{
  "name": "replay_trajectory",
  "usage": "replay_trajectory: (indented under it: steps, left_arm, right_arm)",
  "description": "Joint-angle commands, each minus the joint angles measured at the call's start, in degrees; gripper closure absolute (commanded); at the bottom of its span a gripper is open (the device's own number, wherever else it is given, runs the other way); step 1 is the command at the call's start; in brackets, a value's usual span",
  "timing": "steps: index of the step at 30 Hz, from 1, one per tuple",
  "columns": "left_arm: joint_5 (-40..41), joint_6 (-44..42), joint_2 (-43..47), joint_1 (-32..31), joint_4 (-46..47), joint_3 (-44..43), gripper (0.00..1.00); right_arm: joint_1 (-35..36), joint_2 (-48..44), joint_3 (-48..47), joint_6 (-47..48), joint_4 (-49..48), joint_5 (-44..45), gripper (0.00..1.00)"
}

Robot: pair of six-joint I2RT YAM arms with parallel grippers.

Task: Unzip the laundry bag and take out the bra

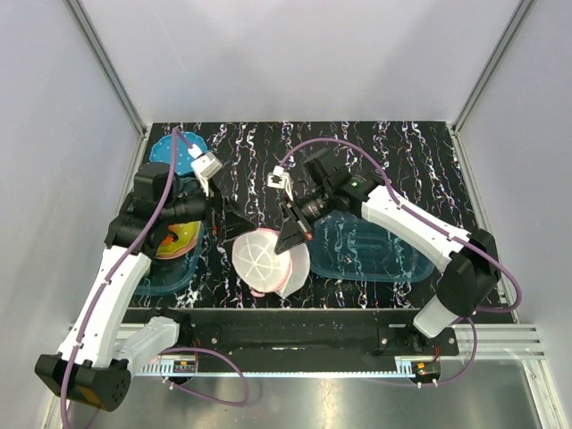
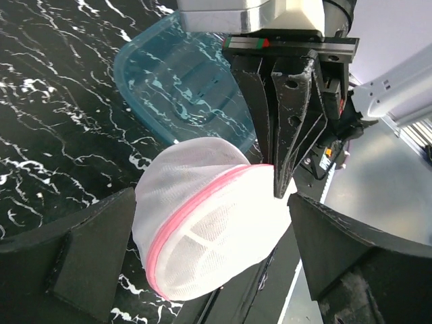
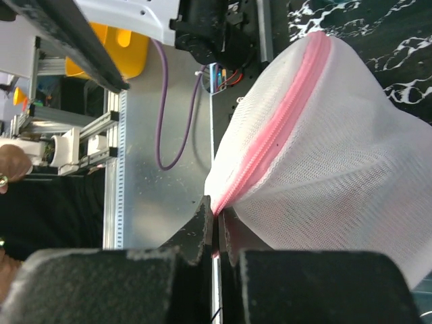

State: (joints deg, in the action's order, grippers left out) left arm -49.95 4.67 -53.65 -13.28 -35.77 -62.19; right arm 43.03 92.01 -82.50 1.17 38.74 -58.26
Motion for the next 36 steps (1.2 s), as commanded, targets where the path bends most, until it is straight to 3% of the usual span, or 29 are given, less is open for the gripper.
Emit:
replay_trajectory:
  steps: [1,11,12,14,15,16,17,18,19,20,21,25,26,29,33,36]
  left_arm:
    - [-6.64,-2.56,-2.33,-0.69,3.69,0.76,0.01]
    - [-7.00,-0.28,-4.10,-5.53,4.83,5.94,0.02]
    - [-7.17,-0.10,-3.92,-5.79,4.92,6.38,0.10]
    - [-7.79,0.34,-3.66,-6.14,5.01,6.56,0.36]
    - [-8.31,0.43,-3.22,-6.23,5.01,6.73,0.53]
    - [-7.80,0.61,-2.78,-6.23,5.01,6.73,0.92]
    - [-6.48,1.56,-2.34,-6.23,5.01,6.91,1.00]
    - [-4.56,2.44,-1.64,-6.23,5.27,7.00,1.00]
    - [-0.36,3.15,-1.37,-6.15,5.27,7.09,1.00]
    - [2.29,5.24,-1.11,-6.15,5.36,6.91,1.00]
    - [5.19,6.48,-0.85,-6.15,5.79,6.82,1.00]
    - [19.50,15.52,-1.37,-5.01,6.94,5.16,1.00]
    - [21.28,21.12,-1.81,-4.57,6.94,4.20,1.00]
    - [22.62,31.70,-3.74,-2.81,7.73,3.14,1.00]
    - [21.92,40.41,-3.92,-2.46,11.77,1.91,1.00]
    - [19.91,44.63,-4.53,-1.23,13.35,0.50,1.00]
  right_arm:
    - [-0.05,-1.83,-3.19,2.17,0.02,-5.72,1.00]
    - [-0.31,-2.98,-4.34,3.05,0.11,-6.34,1.00]
    - [-0.75,-2.89,-4.51,3.14,0.11,-6.69,1.00]
    - [-1.36,-2.45,-4.69,2.96,0.11,-6.60,1.00]
    - [-2.24,-2.36,-5.04,2.79,-0.15,-6.08,1.00]
    - [-2.77,-2.10,-5.39,2.35,-0.33,-5.55,1.00]
    - [-3.38,-1.75,-5.65,0.43,-0.86,-4.59,0.99]
    - [-5.04,-1.66,-5.92,-0.81,-2.69,-2.32,0.89]
    - [-5.84,-1.57,-5.92,-3.86,-3.84,-0.82,0.68]
    - [-6.54,-1.57,-5.92,-7.72,-4.54,3.63,0.34]
    - [-7.07,-1.74,-6.09,-9.15,-4.99,6.20,0.24]
    - [-8.13,-5.42,-3.82,-14.78,-6.48,21.76,0.12]
    - [-8.22,-8.65,-2.07,-18.71,-7.79,28.31,0.09]
    - [-8.13,-15.33,7.94,-26.79,-16.22,34.24,0.04]
    - [-8.05,-20.90,24.35,-37.98,-32.62,34.35,0.03]
    - [-6.56,-21.26,30.63,-44.14,-41.09,34.79,0.02]
